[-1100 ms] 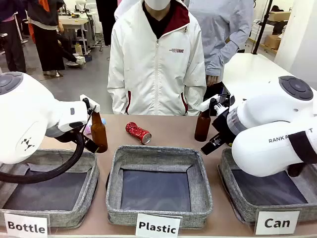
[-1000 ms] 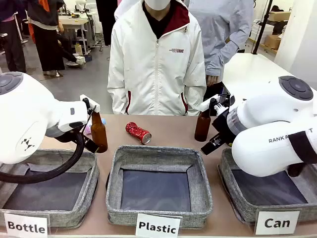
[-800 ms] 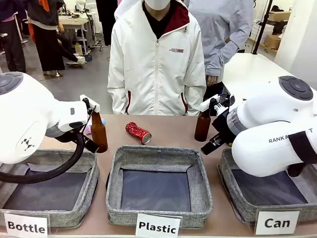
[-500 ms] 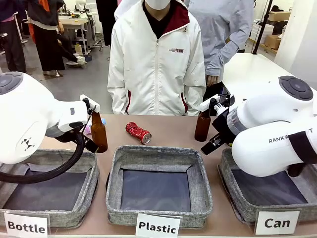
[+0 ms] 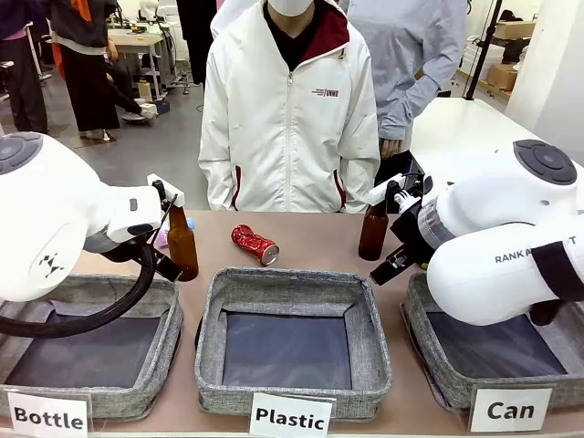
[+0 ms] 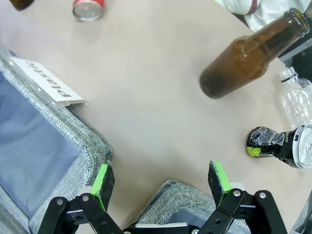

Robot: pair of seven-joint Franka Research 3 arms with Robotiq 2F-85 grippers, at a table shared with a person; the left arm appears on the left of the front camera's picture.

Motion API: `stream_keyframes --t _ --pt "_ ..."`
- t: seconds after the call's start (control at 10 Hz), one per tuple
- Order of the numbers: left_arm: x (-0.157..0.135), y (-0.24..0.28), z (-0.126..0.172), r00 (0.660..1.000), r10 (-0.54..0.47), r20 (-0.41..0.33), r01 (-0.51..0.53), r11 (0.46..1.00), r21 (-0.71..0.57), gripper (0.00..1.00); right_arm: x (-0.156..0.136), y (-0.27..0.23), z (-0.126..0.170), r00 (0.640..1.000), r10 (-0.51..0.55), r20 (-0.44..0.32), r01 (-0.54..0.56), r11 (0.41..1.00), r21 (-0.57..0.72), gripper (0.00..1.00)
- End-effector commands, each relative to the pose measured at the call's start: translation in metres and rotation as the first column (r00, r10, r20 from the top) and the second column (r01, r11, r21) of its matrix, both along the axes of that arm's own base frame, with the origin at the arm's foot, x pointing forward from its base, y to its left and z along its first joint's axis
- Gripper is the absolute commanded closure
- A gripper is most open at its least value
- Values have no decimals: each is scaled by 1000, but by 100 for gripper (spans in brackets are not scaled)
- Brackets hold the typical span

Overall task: Sort the can waste into the basket.
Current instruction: Pick up the can waste from the table and place it in the right Fabric basket.

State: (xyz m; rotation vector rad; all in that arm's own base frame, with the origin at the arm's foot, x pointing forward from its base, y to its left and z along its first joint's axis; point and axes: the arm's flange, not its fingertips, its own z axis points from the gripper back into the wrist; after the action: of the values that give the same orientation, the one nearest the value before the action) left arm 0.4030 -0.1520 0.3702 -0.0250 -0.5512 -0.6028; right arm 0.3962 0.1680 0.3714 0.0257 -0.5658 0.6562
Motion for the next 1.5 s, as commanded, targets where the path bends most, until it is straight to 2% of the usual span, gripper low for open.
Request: stream_keyframes --t 0.0,0.4,0.5,0.6,0.7,0.8,0.9,1.0,1.1,1.2,1.3,1.4 --pt "0 0 0 1000 0 0 0 1000 0 0 0 0 0 1000 -1 0 1 1000 1 0" --pt "0 0 0 1000 0 0 0 1000 0 0 0 0 0 1000 0 0 0 1000 0 0" --pt "0 0 0 1000 0 0 0 1000 0 0 -5 -4 16 999 9 -32 -11 999 -52 0" --pt "-19 3 29 1000 -28 5 29 996 -88 0 -17 -10 48 997 33 -73 -32 999 11 0" --pt "-40 6 58 998 -6 -60 -2 990 -144 0 -30 -17 81 993 -64 -100 71 995 67 0" --pt "-58 11 84 994 32 -100 -51 981 -187 0 -44 -28 113 984 -83 -160 113 975 189 0" --pt "-84 24 108 990 10 -142 -44 969 -243 0 -63 -43 138 969 -75 -235 140 951 275 0" --pt "-111 44 127 980 -74 -182 13 949 -316 0 -83 -62 155 960 -66 -273 161 926 341 0" --pt "-130 78 143 959 -218 -178 136 913 -385 0 -104 -87 164 954 0 -300 132 898 420 0" --pt "-143 111 148 953 -255 -164 159 880 -447 0 -127 -113 162 957 53 -286 101 861 499 0" --pt "-148 152 145 961 -232 -147 121 837 -534 0 -146 -143 153 963 41 -265 124 809 575 0" --pt "-147 198 140 971 -197 -135 63 757 -650 0 -159 -177 137 967 8 -254 164 746 645 0"
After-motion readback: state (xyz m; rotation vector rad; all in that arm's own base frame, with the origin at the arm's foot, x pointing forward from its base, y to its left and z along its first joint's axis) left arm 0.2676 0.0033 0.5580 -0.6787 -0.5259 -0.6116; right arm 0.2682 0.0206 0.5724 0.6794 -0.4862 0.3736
